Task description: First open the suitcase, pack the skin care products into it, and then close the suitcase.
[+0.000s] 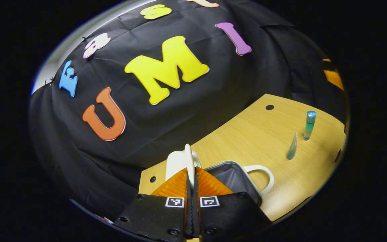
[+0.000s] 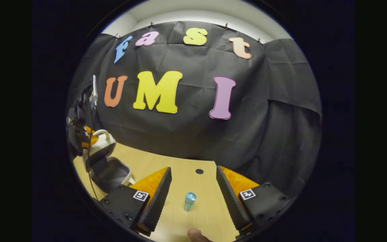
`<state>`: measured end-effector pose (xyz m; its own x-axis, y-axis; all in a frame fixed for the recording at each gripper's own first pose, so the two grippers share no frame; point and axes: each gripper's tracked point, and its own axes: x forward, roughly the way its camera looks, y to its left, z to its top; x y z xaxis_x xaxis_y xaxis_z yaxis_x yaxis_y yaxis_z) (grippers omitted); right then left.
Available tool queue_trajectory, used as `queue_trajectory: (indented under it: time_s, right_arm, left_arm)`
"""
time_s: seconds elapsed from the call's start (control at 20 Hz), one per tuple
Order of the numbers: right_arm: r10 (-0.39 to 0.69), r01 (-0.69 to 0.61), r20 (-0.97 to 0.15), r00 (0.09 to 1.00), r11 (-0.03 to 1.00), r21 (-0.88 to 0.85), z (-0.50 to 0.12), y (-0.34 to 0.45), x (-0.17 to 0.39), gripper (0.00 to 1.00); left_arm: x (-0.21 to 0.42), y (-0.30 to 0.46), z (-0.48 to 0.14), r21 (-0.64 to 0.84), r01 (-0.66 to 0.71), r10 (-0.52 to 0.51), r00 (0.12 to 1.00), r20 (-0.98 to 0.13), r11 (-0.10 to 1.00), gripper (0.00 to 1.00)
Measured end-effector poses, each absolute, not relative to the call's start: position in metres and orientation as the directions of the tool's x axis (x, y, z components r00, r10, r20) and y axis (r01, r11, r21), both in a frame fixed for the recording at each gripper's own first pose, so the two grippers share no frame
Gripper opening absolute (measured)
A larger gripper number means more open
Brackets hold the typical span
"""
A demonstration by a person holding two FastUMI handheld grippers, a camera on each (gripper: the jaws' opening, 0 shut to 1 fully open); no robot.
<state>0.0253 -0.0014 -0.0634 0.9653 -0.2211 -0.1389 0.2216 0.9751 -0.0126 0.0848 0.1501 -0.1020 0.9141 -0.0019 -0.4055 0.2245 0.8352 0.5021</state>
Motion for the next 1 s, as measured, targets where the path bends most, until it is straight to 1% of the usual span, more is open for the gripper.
queue_trajectory:
  time_s: [0.2, 0.45, 0.8, 1.0]
  right_arm:
    - [-0.219, 0.221, -0.143, 0.965, 0.975, -0.004, -0.058, 0.03, 0.035, 0.8]
    - [-0.233, 0.233, -0.155, 0.96, 0.972, -0.018, -0.055, 0.056, 0.04, 0.8]
    - [-0.263, 0.256, -0.175, 0.949, 0.965, -0.063, -0.055, 0.07, 0.034, 0.8]
    - [-0.272, 0.26, -0.192, 0.943, 0.962, -0.089, -0.058, 0.075, 0.031, 0.79]
  left_arm:
    - [0.085, 0.225, -0.085, 0.461, 0.171, 0.029, 0.918, -0.395, 0.871, 0.03]
    - [0.082, 0.319, -0.098, 0.427, 0.108, 0.096, 0.899, -0.428, 0.898, 0.03]
    - [0.094, 0.423, -0.161, 0.389, 0.08, 0.143, 0.847, -0.511, 0.918, 0.03]
    - [0.101, 0.459, -0.207, 0.32, 0.07, 0.128, 0.82, -0.558, 0.945, 0.03]
